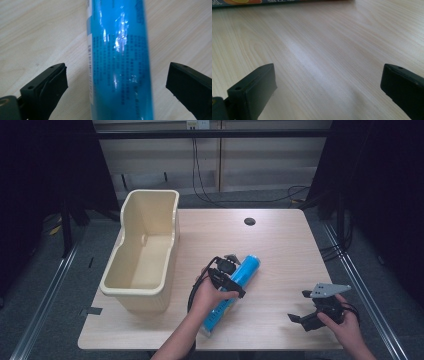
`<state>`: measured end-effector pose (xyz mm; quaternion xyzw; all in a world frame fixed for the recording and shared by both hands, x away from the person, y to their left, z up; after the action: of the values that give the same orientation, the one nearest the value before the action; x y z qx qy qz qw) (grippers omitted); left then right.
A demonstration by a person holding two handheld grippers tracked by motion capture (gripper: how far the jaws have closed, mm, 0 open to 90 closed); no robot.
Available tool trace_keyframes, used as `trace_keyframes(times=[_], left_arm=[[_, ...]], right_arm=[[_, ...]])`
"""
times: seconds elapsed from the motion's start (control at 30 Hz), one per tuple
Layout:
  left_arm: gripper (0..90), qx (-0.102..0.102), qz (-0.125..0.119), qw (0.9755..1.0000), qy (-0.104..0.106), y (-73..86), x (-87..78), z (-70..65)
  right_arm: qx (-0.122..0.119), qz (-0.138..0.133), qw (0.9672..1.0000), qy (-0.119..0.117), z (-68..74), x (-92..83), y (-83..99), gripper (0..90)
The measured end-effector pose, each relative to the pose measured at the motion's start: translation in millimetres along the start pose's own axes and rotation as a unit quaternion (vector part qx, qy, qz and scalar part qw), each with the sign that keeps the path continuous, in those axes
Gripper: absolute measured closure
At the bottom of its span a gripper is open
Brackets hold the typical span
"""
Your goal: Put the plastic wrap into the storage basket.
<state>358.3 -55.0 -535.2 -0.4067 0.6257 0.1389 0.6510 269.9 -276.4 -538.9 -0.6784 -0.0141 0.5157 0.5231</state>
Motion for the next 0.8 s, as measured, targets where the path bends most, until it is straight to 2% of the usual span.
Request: trace_keyframes(times=[0.03, 0.07, 0.13, 0.27, 0.77, 0.8], left_arm=[[4.6, -0.005, 0.001, 1.0, 0.0, 0.3, 2.9, -0.3], [4.9, 0.001, 0.008, 1.0, 0.002, 0.9, 3.5, 0.6], [7.1, -0.003, 0.017, 0.9999, -0.001, 2.0, 6.8, 0.2], [8.8, 0.002, 0.035, 0.9994, -0.003, 4.8, 12.8, -0.6], [19.1, 0.01, 0.062, 0.998, -0.001, 3.6, 24.4, -6.5], [19.6, 0.015, 0.059, 0.9982, -0.002, 2.6, 25.0, -5.6]], right_arm=[[-0.001, -0.001, 1.0, 0.0, -0.1, -0.2, -0.1, 0.0], [-0.001, -0.001, 1.0, 0.0, -0.3, -0.4, -0.2, 0.0], [0.0, -0.002, 1.0, 0.0, -0.3, -0.7, -0.3, 0.0], [0.002, -0.003, 1.0, 0.002, -0.4, -1.8, -0.9, 0.0], [-0.003, -0.007, 1.0, 0.004, -0.3, -1.3, -3.0, 0.0], [-0.004, -0.008, 1.0, 0.004, -0.4, -1.2, -3.4, 0.0]])
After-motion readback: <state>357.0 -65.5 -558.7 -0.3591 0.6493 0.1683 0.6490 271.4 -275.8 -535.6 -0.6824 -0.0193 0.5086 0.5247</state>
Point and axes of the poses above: each handheld gripper's, and its own axes: x roughly forward along the jaws, y roughly out of its underside, z roughly to its left, the point moved 9 cm from there along x, roughly forward along the jaws, and after that the axes turned 3 degrees about -y, right-handed, at the moved point
